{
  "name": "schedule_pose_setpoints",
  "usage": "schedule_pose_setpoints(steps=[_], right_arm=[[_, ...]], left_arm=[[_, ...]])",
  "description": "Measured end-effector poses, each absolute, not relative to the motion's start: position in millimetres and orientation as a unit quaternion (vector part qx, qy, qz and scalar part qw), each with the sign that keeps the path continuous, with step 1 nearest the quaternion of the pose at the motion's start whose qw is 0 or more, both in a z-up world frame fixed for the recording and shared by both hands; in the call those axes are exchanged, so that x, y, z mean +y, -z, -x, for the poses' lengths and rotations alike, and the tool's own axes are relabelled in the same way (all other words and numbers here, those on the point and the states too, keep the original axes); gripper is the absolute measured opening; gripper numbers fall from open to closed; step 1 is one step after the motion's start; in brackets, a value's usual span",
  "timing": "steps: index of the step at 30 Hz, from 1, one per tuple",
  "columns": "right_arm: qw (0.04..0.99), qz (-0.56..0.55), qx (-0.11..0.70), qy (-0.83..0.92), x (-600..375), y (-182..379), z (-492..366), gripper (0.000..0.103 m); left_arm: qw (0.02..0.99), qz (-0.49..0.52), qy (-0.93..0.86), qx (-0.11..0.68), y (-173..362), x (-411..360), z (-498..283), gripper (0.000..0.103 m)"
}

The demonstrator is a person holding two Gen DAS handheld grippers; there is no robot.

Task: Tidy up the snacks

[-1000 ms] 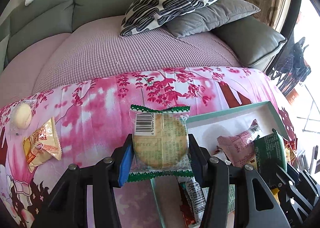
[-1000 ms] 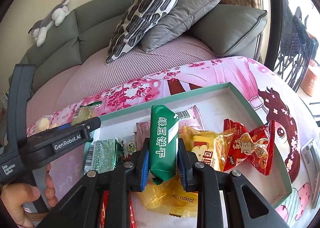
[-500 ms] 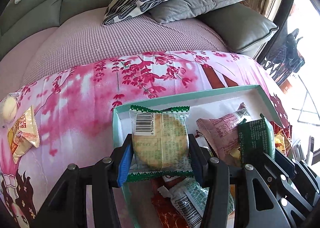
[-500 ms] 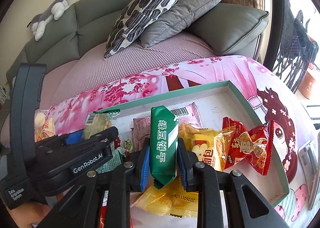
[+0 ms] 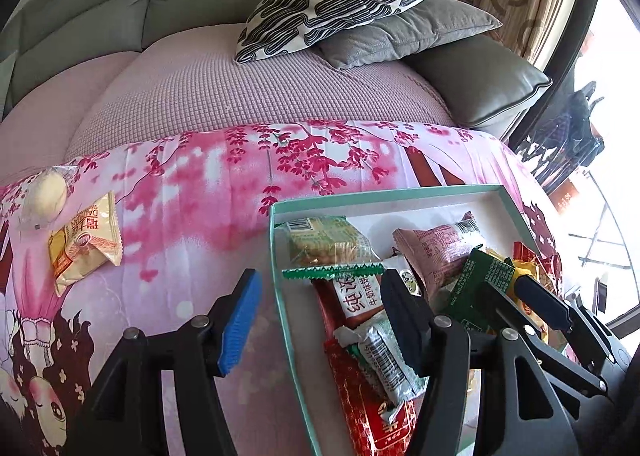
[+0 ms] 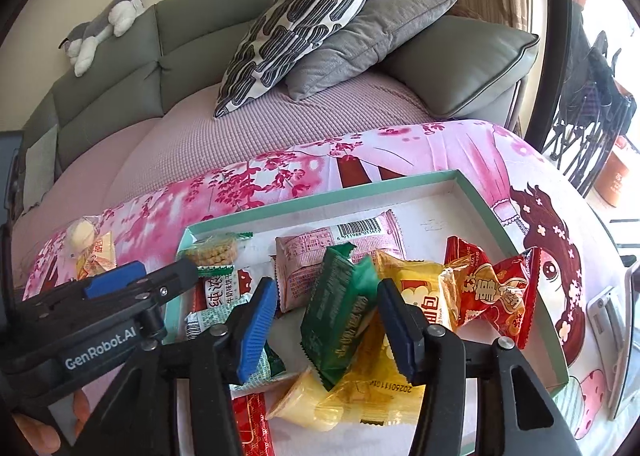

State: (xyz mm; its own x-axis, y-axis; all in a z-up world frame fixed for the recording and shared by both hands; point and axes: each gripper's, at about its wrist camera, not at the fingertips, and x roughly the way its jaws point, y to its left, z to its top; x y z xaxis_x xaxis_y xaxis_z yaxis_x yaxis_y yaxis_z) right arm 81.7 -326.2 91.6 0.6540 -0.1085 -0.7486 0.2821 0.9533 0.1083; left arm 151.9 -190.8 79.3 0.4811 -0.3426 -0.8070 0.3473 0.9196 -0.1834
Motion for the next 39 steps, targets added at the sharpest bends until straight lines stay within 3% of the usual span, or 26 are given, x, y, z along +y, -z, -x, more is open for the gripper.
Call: schedule_pose_setpoints(steps=[3, 5, 10, 14, 19, 22, 25, 39], right_arm=[[0.903, -0.095, 0.404, 0.108, -320.6, -93.8, -78.7, 0.059], [0.902, -0.082, 0.408, 0.111, -315.5, -94.2, -77.1, 0.071], [0.901, -0.059, 0.415, 0.114, -306.4, -94.0, -75.8, 0.080], [0.902, -0.051, 0.415, 0.109, -301.1, -93.8, -76.7, 0.092], [0.904, -0.039, 0.414, 0.102, -292.5, -94.6, -78.2, 0.101], [0.904, -0.034, 0.414, 0.103, -288.3, -94.8, -79.5, 0.103], [0.904, -0.034, 0.414, 0.102, -284.9, -94.8, -80.5, 0.103], [0.916, -0.010, 0.394, 0.073, -242.3, -103.4, -83.4, 0.103]], left_arm=[[0.863, 0.008, 0.192, 0.467, -80.9, -174.6, -139.2, 0.063], [0.864, 0.013, 0.182, 0.469, -79.7, -163.1, -132.5, 0.064], [0.867, 0.019, 0.152, 0.475, -71.2, -138.8, -120.6, 0.064], [0.867, 0.033, 0.133, 0.478, -62.6, -124.1, -119.7, 0.088], [0.873, 0.037, 0.110, 0.473, -58.0, -113.0, -122.2, 0.089], [0.878, 0.033, 0.093, 0.468, -56.1, -106.0, -124.3, 0.090], [0.880, 0.043, 0.077, 0.467, -54.0, -94.0, -126.7, 0.100], [0.892, 0.061, -0.037, 0.447, -60.0, -10.8, -130.6, 0.100]])
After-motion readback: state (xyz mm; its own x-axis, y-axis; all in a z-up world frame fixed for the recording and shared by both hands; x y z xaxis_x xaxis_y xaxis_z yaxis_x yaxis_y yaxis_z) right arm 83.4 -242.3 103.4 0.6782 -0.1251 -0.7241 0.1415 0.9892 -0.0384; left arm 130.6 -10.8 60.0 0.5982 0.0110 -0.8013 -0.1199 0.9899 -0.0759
